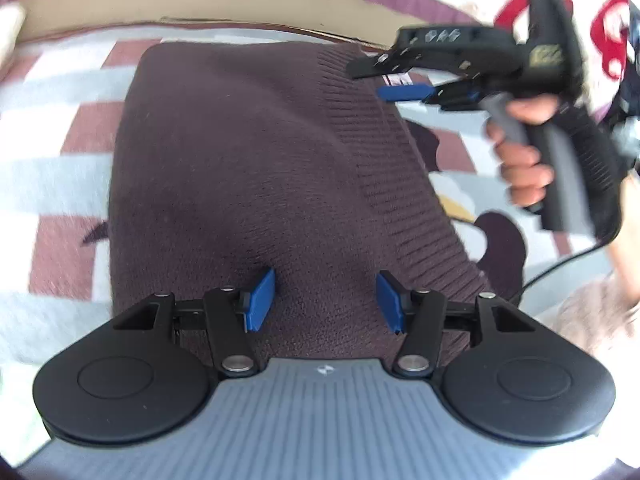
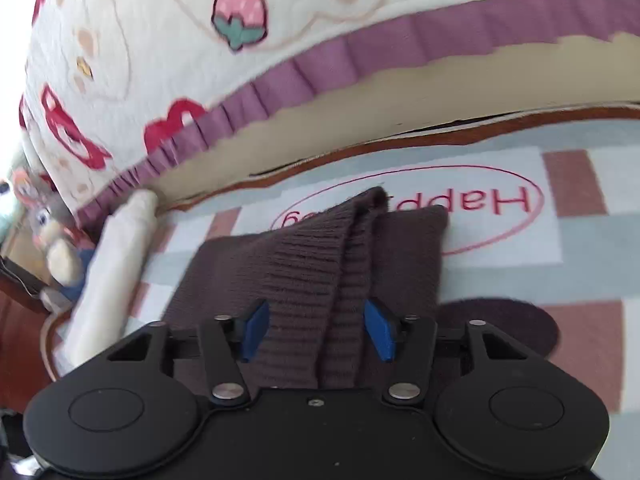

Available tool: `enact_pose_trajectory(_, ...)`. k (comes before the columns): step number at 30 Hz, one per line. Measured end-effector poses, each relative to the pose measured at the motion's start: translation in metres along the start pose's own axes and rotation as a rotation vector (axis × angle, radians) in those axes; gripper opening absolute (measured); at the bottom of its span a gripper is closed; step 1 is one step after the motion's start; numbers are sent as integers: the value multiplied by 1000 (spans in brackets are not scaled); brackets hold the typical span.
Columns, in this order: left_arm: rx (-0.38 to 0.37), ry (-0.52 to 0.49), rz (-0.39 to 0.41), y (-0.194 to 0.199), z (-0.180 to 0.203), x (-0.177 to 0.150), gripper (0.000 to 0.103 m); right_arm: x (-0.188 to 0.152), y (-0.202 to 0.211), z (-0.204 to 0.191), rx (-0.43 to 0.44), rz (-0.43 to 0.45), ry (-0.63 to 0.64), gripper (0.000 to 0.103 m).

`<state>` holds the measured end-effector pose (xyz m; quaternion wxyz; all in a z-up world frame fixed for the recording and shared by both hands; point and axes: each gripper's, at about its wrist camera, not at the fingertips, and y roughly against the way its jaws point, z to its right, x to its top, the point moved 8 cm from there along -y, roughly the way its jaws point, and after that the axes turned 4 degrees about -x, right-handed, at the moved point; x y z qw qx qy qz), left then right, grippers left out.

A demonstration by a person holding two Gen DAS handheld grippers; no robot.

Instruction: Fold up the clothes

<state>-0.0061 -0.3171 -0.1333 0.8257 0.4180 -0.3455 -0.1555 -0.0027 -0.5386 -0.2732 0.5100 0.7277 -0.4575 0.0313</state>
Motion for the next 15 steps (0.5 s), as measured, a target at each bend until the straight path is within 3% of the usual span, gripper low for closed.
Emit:
enact_pose_trajectory(3, -30, 34, -5, 2, -4, 0, 53, -2, -11, -7, -42, 67, 96, 64)
enact_pose_trajectory(4, -36, 40, -7, 2, -5, 0, 53, -4, -11, -11, -49, 101, 160, 57)
enact_pose_trajectory(5, -42, 47, -9, 2, -6, 1, 53, -7, -10, -16, -54, 134, 231, 40)
enact_pose_trajectory(6, -45, 50, -10, 3, -6, 0, 53, -9, -6, -23, -45, 164, 285, 10)
enact_pose_trajectory(9, -52, 31, -11, 5, -1, -1, 53, 7, 32, -29, -120, 306, 309, 8)
enact_pose_trajectory(11, -95, 13, -19, 7, 4, -2, 53, 11, 50, -24, -164, 360, 296, 8)
enact_pose_trajectory(13, -168, 0, -42, 5, 11, -6, 53, 4, 34, -6, -265, 304, 349, 8)
enact_pose_trajectory(14, -181, -8, -50, 3, 14, -8, 53, -2, 18, 4, -277, 246, 336, 8)
enact_pose_trajectory(15, -180, -22, -55, 0, 16, -10, 53, -8, 7, 15, -233, 183, 278, 8)
